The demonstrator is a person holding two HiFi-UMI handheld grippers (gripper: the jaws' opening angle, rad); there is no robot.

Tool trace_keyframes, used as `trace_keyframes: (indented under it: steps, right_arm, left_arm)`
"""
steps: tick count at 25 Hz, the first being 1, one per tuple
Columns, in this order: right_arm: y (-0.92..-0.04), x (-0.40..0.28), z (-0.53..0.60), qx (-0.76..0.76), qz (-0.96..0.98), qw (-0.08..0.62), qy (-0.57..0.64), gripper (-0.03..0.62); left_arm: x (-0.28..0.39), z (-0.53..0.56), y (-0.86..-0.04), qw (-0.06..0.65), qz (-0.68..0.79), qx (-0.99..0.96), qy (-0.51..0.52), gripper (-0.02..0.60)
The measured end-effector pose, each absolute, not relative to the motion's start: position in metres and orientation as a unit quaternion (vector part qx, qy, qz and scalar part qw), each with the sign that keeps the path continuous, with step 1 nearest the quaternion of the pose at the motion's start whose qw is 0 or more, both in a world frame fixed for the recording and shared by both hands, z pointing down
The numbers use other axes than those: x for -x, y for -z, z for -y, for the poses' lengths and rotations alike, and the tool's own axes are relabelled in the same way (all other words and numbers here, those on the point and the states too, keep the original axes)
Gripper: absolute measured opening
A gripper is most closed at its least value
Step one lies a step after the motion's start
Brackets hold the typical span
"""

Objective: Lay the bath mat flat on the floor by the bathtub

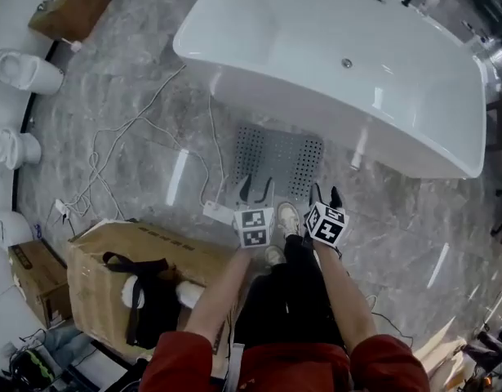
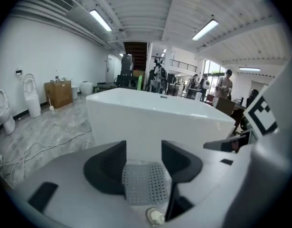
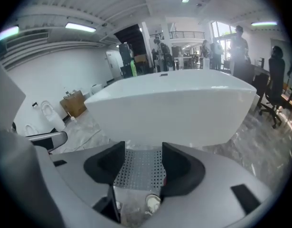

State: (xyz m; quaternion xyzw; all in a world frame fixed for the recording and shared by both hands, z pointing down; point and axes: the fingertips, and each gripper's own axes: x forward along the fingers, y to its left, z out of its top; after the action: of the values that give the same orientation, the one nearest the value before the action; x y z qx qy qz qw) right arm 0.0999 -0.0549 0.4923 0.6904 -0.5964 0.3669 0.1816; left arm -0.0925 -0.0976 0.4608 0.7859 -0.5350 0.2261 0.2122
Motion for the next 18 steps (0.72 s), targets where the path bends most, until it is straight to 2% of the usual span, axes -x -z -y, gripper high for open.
trace_keyframes:
  steps: [10, 18]
  right_arm:
    - [-0.274, -0.117, 0.017, -0.725, 0.635, 0.090, -0.252, 0.250]
    - [-0.136, -0.169, -0.025, -0.759, 0.633, 0.032, -0.151, 0.251]
  left_arm:
    - [0.045, 0.067, -0.245, 0.127, 0.505, -0.843, -0.138, 0.225]
    - [-0.009, 0.022, -0.129, 0.093, 0.464, -0.876, -0.088, 0.225]
